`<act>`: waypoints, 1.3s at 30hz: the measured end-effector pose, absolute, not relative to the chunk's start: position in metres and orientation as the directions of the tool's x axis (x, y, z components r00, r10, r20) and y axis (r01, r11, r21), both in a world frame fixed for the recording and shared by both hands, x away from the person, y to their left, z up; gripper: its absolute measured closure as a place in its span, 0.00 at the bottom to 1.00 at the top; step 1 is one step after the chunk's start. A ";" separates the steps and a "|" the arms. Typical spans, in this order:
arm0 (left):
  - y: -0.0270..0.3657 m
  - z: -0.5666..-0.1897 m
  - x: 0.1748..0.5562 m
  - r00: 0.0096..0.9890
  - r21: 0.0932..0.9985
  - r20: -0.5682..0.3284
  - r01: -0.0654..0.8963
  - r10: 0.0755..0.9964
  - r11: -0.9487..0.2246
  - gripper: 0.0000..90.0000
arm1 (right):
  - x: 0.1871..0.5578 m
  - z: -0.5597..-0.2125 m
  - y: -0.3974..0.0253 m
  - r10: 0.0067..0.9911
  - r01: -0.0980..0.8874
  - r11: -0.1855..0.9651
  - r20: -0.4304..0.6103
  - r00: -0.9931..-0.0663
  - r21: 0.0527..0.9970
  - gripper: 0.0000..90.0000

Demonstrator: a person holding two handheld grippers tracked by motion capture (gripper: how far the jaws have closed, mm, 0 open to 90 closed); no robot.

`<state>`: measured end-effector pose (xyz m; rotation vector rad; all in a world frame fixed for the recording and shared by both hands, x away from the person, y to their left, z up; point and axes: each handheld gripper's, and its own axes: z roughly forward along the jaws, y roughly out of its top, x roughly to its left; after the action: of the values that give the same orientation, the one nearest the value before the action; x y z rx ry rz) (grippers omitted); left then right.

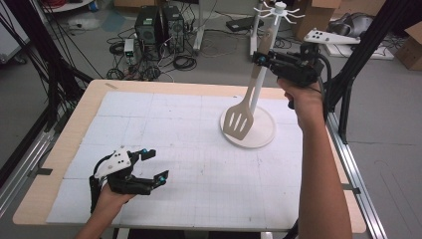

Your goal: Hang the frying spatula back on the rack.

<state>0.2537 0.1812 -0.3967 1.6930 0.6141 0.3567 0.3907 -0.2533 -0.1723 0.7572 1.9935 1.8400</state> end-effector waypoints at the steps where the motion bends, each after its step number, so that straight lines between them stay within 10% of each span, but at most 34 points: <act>1: 0.181 -0.397 0.254 0.811 0.973 -0.098 0.201 0.577 -0.117 0.19 | 0.394 -0.173 -0.254 0.583 0.165 0.020 0.123 -0.803 0.986 0.82; 30: 0.186 -0.398 0.255 0.798 0.971 -0.103 0.209 0.594 -0.112 0.19 | 0.430 -0.183 -0.265 0.626 0.214 -0.062 0.205 -0.753 0.975 0.81; 39: 0.196 -0.397 0.256 0.778 0.972 -0.109 0.213 0.619 -0.097 0.20 | 0.401 -0.198 -0.276 0.742 0.215 -0.041 0.174 -0.648 0.976 0.47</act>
<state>0.2563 0.1964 -0.3974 1.6675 0.6663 0.3861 0.4011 -0.2764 -0.1980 1.0077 1.8327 1.7325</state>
